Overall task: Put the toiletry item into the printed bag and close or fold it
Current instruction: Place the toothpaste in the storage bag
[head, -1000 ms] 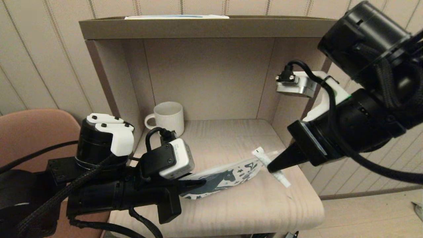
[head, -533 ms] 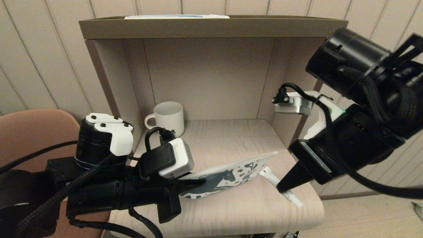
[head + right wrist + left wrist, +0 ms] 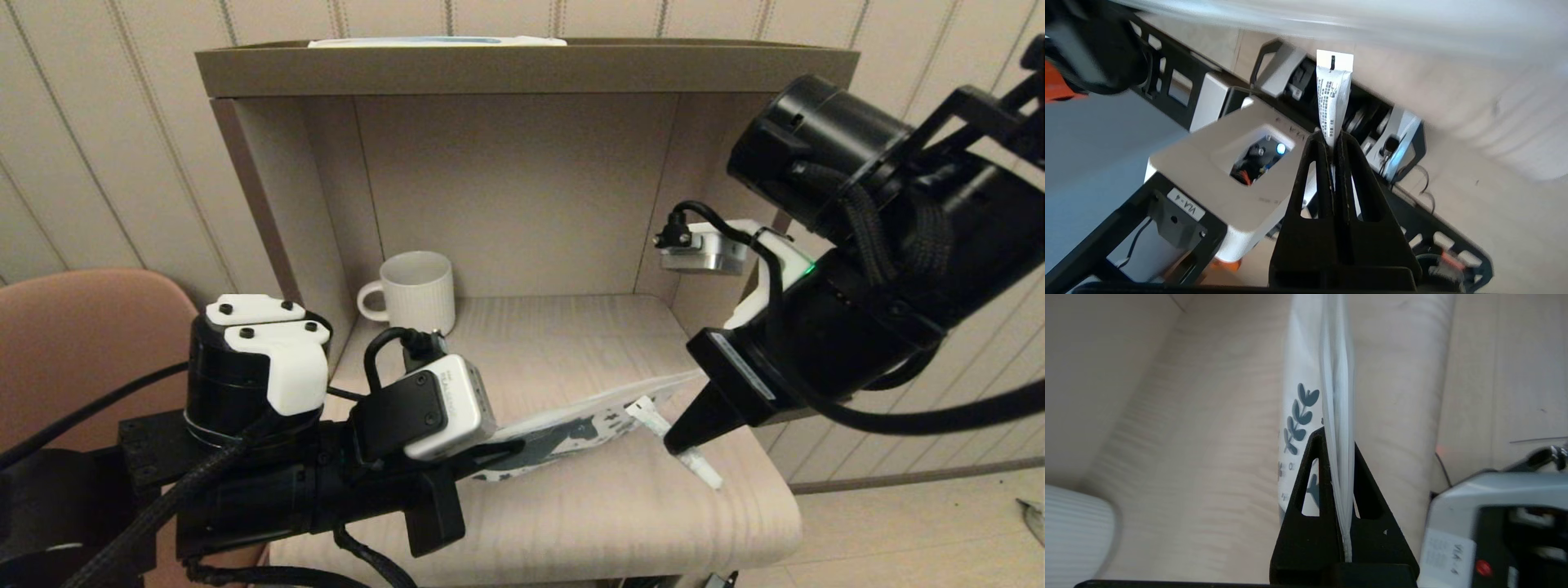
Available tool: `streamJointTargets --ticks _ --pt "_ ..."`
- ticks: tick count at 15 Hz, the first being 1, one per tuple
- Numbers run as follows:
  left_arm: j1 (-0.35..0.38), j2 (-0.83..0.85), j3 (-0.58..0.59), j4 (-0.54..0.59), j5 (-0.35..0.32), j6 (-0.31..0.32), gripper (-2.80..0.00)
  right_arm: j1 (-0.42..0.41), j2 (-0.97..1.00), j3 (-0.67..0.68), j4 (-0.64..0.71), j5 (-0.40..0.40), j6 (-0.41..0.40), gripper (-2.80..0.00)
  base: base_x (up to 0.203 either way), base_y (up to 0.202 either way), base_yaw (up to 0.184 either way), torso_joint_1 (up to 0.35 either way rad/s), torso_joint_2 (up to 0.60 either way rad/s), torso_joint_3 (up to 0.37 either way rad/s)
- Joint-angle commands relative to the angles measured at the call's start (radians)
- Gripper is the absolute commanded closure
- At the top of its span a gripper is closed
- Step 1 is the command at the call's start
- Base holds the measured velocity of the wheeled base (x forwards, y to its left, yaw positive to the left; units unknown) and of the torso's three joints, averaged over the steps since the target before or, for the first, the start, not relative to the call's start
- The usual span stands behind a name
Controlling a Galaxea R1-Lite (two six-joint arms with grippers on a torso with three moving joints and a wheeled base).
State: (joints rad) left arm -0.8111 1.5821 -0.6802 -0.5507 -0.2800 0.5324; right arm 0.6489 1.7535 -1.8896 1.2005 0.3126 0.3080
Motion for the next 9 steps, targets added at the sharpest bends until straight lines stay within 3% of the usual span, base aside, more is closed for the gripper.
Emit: streamJointTargets --ticks 1,3,7,9 --pt "-0.002 0.016 0.0 -0.002 -0.004 0.0 0.0 0.004 -0.02 0.0 -0.016 0.0 -0.005 0.0 0.0 0.0 0.0 0.0 0.0 0.0" --pt "-0.002 0.042 -0.004 -0.002 -0.018 -0.008 0.0 0.007 -0.067 0.004 -0.09 -0.002 -0.079 0.0 0.0 0.0 0.0 0.0 0.0 0.0" --pt "-0.001 0.072 -0.033 0.031 -0.166 -0.109 0.0 -0.056 -0.085 -0.001 -0.108 -0.008 -0.336 0.0 0.0 0.0 0.0 0.0 0.0 0.0" --pt "0.012 0.082 -0.051 0.038 -0.229 -0.158 0.0 -0.126 -0.067 -0.002 -0.116 -0.008 -0.527 0.0 0.0 0.0 0.0 0.0 0.0 0.0"
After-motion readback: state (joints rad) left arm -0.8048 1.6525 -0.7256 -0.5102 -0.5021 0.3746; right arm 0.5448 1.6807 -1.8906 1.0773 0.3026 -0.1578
